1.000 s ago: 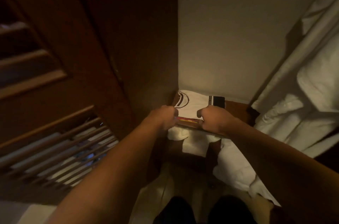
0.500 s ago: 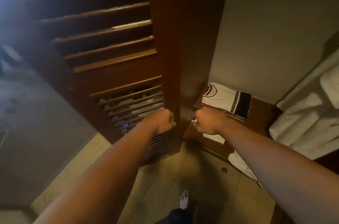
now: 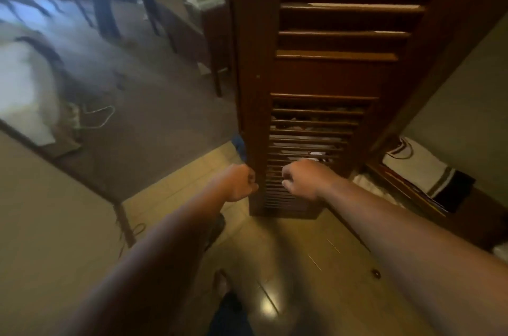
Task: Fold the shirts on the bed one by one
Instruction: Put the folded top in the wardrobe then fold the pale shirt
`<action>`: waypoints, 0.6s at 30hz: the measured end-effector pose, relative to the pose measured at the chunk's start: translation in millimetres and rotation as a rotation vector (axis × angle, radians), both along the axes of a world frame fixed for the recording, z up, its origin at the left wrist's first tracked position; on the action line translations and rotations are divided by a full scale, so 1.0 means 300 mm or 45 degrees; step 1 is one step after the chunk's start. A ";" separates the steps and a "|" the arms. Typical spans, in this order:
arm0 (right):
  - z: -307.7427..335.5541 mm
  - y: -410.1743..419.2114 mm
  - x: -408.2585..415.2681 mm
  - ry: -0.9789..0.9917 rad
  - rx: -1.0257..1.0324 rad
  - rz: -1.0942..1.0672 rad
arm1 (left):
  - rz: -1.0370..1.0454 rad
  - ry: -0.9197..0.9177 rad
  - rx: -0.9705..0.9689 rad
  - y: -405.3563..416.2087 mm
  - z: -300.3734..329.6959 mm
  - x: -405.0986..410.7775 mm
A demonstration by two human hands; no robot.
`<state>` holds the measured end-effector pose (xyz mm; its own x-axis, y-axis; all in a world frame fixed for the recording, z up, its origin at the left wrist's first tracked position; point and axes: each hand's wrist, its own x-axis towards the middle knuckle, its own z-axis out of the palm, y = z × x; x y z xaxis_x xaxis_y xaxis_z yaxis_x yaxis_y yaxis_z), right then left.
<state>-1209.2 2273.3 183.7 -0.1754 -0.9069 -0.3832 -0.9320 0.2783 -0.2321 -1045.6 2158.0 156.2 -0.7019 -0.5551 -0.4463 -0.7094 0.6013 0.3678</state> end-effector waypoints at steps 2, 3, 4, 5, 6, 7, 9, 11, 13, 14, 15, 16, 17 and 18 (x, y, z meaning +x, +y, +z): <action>-0.005 -0.127 0.075 -0.025 -0.011 0.073 | 0.072 -0.016 -0.018 -0.091 -0.007 0.101; -0.005 -0.196 0.112 -0.034 -0.005 0.110 | 0.115 -0.018 -0.029 -0.143 -0.014 0.149; -0.005 -0.267 0.148 -0.038 0.013 0.144 | 0.157 -0.017 -0.038 -0.198 -0.022 0.194; -0.006 -0.339 0.184 -0.040 0.029 0.180 | 0.200 -0.021 -0.038 -0.256 -0.028 0.236; -0.008 -0.414 0.219 -0.033 0.041 0.218 | 0.238 -0.032 -0.040 -0.314 -0.033 0.276; -0.013 -0.489 0.255 -0.022 0.049 0.262 | 0.270 -0.049 -0.045 -0.373 -0.035 0.317; -0.024 -0.639 0.324 0.004 0.076 0.340 | 0.314 -0.051 -0.061 -0.489 -0.038 0.394; -0.032 -0.781 0.391 0.013 0.088 0.372 | 0.343 -0.033 -0.053 -0.597 -0.033 0.466; -0.038 -0.913 0.460 0.002 0.080 0.393 | 0.376 -0.034 -0.054 -0.705 -0.023 0.538; -0.041 -0.978 0.494 0.003 0.078 0.411 | 0.396 -0.029 -0.059 -0.761 -0.022 0.572; -0.042 -1.040 0.526 -0.003 0.074 0.431 | 0.416 -0.023 -0.064 -0.812 -0.023 0.607; -0.042 -1.100 0.557 -0.007 0.078 0.448 | 0.438 -0.027 -0.068 -0.858 -0.024 0.641; -0.041 -1.159 0.586 -0.010 0.080 0.466 | 0.459 -0.045 -0.072 -0.905 -0.022 0.675; -0.040 -1.216 0.613 -0.006 0.083 0.485 | 0.475 -0.074 -0.072 -0.949 -0.020 0.706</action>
<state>-1025.4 1908.6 171.6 0.1714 -0.8803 -0.4424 -0.9704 -0.0734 -0.2300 -833.9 1873.5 150.3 -0.4216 -0.7925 -0.4406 -0.9019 0.3164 0.2940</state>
